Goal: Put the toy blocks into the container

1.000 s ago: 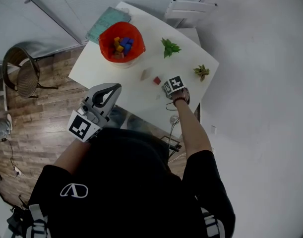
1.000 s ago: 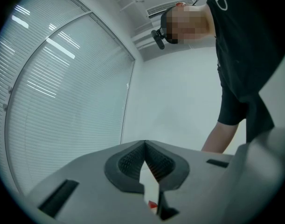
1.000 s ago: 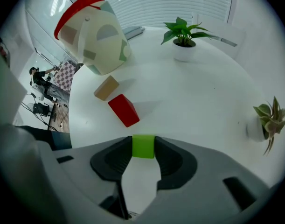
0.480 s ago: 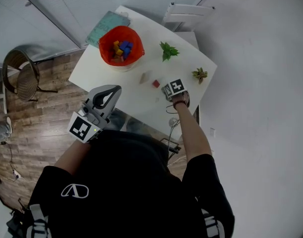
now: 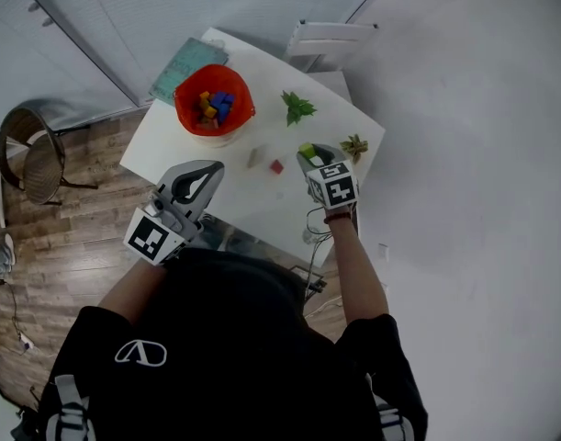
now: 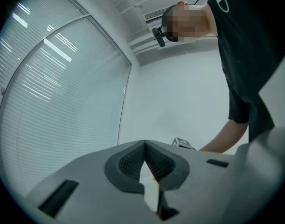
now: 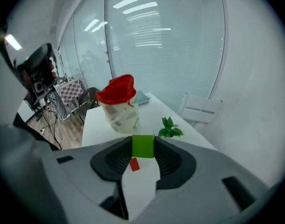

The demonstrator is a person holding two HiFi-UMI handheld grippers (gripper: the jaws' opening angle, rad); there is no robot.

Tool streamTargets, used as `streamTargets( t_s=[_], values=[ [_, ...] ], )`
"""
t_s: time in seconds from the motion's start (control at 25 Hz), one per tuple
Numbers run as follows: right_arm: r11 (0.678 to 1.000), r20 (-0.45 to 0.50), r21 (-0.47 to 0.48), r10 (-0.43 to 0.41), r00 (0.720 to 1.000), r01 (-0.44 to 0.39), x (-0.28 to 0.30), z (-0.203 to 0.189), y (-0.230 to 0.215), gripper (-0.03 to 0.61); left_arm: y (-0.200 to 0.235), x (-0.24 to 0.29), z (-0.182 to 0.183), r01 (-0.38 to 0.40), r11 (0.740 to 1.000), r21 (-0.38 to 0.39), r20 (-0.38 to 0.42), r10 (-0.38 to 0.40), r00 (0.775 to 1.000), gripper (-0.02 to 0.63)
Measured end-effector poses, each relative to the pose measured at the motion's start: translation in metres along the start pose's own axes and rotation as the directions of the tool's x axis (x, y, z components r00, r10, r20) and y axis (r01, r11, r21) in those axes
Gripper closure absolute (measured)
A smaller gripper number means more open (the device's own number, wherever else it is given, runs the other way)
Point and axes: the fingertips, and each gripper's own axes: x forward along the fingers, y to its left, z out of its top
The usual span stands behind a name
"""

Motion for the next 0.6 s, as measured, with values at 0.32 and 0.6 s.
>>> streamTargets(
  t_s=[0.32,0.6],
  values=[
    [0.99,0.334,-0.071,-0.093,0.938,0.123,-0.102,0.082,0.021,0.426,-0.002,0.013,0.018,0.031,0.999,0.019,0.042,-0.031,0.999,0.609],
    [0.973,0.611,-0.092,-0.113,0.783,0.212,-0.169,0.125,0.053,0.426,-0.002,0.018,0.028,0.041,0.999,0.031,0.065,-0.043,0.997,0.609]
  ],
)
